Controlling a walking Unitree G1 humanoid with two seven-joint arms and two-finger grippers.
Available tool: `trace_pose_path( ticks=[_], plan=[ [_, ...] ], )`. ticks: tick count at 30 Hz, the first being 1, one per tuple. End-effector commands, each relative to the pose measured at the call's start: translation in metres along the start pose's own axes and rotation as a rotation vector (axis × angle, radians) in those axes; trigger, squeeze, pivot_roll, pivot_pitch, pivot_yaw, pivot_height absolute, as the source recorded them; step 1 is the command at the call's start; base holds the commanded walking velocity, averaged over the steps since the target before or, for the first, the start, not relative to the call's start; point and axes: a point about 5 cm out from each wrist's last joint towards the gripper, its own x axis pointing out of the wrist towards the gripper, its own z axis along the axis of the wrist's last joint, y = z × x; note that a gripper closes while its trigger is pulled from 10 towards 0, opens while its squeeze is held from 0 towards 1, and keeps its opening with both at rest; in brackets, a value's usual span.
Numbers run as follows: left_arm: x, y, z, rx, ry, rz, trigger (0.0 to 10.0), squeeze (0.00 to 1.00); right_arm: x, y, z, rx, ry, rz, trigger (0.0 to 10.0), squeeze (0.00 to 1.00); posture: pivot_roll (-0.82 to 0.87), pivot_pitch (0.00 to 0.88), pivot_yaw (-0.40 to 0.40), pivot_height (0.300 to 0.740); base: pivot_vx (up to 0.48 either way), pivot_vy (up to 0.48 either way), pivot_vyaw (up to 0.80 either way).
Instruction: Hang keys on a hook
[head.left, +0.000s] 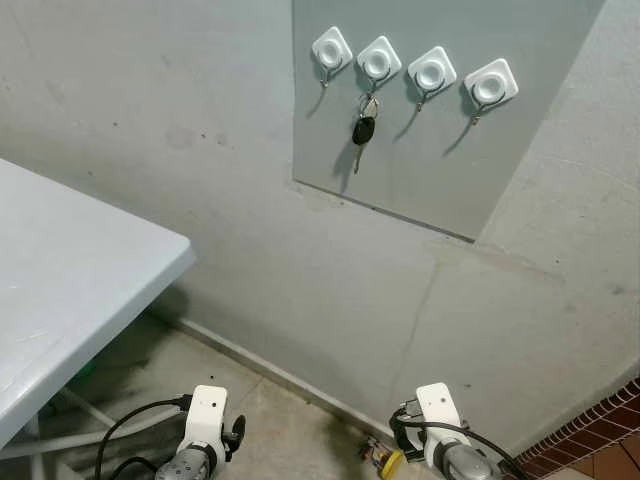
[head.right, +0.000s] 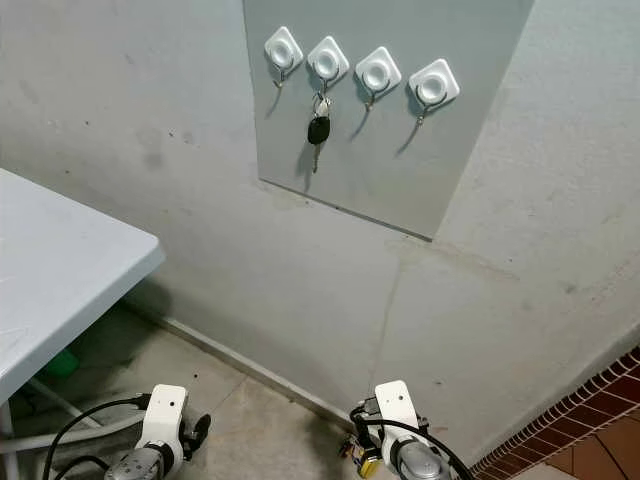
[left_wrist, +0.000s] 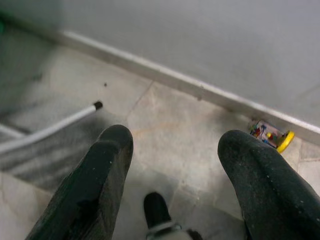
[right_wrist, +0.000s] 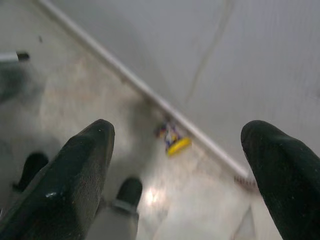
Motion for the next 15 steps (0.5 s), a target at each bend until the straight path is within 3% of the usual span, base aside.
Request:
trace_pose_path(
  ticks=[1,5,6,7,8,9,15],
  plan=[
    [-0.007,0.0,-0.022,-0.025,0.078,0.009,10.0,0.0,-0.006,-0.003,-0.021,0.02,0.083,-0.021,10.0,1.0,-0.12,0.0,-0.018,0.74,0.0,0.0,0.0],
    [-0.011,0.001,-0.032,-0.097,0.104,0.035,10.0,0.0,-0.012,-0.004,-0.036,0.0,0.131,-0.031,10.0,1.0,-0.11,0.0,-0.031,0.74,0.0,0.0,0.0],
    [-0.013,0.001,-0.036,-0.123,0.114,0.051,10.0,0.0,-0.014,-0.004,-0.042,0.027,0.147,-0.02,10.0,0.7,-0.11,0.0,-0.034,0.74,0.0,0.0,0.0],
    [-0.013,0.001,-0.036,-0.123,0.114,0.051,10.0,0.0,-0.014,-0.004,-0.042,0.027,0.147,-0.02,10.0,0.7,-0.11,0.0,-0.034,0.74,0.0,0.0,0.0],
    [-0.013,0.001,-0.038,-0.135,0.116,0.056,10.0,0.0,-0.015,-0.005,-0.044,0.036,0.15,-0.018,10.0,0.12,-0.11,0.0,-0.036,0.74,0.0,0.0,0.0],
    [-0.013,0.001,-0.038,-0.138,0.118,0.059,10.0,0.0,-0.015,-0.005,-0.044,0.056,0.15,-0.009,10.0,0.0,-0.11,0.0,-0.036,0.74,0.0,0.0,0.0],
    [-0.014,0.002,-0.039,-0.132,0.12,0.062,10.0,0.0,-0.014,-0.004,-0.041,0.022,0.142,0.018,10.0,0.0,-0.1,0.0,-0.04,0.74,0.0,0.0,0.0]
  ],
)
